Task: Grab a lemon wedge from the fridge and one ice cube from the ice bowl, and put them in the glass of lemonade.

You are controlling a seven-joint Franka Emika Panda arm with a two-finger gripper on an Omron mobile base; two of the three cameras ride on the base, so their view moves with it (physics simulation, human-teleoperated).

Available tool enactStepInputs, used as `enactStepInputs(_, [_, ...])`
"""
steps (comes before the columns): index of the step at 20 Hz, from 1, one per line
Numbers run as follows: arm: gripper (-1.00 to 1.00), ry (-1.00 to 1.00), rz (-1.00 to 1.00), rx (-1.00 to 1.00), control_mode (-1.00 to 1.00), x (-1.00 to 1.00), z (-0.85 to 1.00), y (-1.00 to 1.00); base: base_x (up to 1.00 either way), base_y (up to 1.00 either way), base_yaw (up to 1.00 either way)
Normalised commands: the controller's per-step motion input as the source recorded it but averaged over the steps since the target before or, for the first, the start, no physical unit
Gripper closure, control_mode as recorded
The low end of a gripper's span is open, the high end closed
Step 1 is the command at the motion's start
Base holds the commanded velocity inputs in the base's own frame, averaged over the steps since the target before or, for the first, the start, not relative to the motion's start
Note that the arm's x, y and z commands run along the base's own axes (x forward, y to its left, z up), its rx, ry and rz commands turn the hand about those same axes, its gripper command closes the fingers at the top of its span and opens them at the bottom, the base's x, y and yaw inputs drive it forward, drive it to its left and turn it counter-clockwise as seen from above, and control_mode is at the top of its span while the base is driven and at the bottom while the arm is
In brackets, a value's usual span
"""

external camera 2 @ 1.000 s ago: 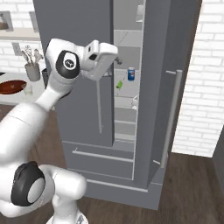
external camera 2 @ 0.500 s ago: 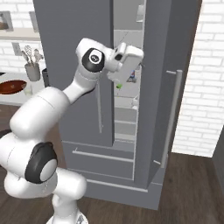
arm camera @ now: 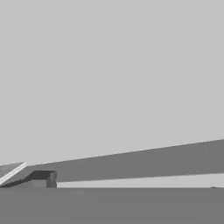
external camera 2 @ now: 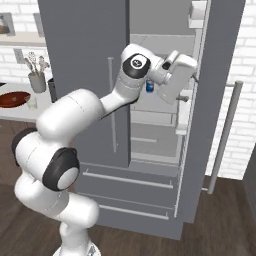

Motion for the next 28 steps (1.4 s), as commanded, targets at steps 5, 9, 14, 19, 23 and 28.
enactStepInputs(5, [-1.00, 0.00, -0.15, 0.00, -1.00, -0.26, -0.16, -0.17, 0.00, 0.00, 0.00])
enactStepInputs(9, [-1.00, -0.01, -0.13, 0.00, -1.00, -0.13, 0.00, 0.01, 0.00, 0.00, 0.00])
enactStepInputs(14, [-1.00, -0.17, -0.06, 0.00, -1.00, -0.41, 0.10, 0.97, 0.00, 0.00, 0.00])
enactStepInputs(19, [-1.00, -0.31, -0.03, 0.10, -1.00, -0.36, -0.03, 1.00, 0.00, 0.00, 0.00])
enactStepInputs(23, [-1.00, -0.36, 0.00, 0.47, -1.00, -0.33, -0.47, 0.99, 0.00, 0.00, 0.00])
enactStepInputs(28, [-1.00, -0.39, 0.01, 0.50, -1.00, -0.41, -0.65, 1.00, 0.00, 0.00, 0.00])
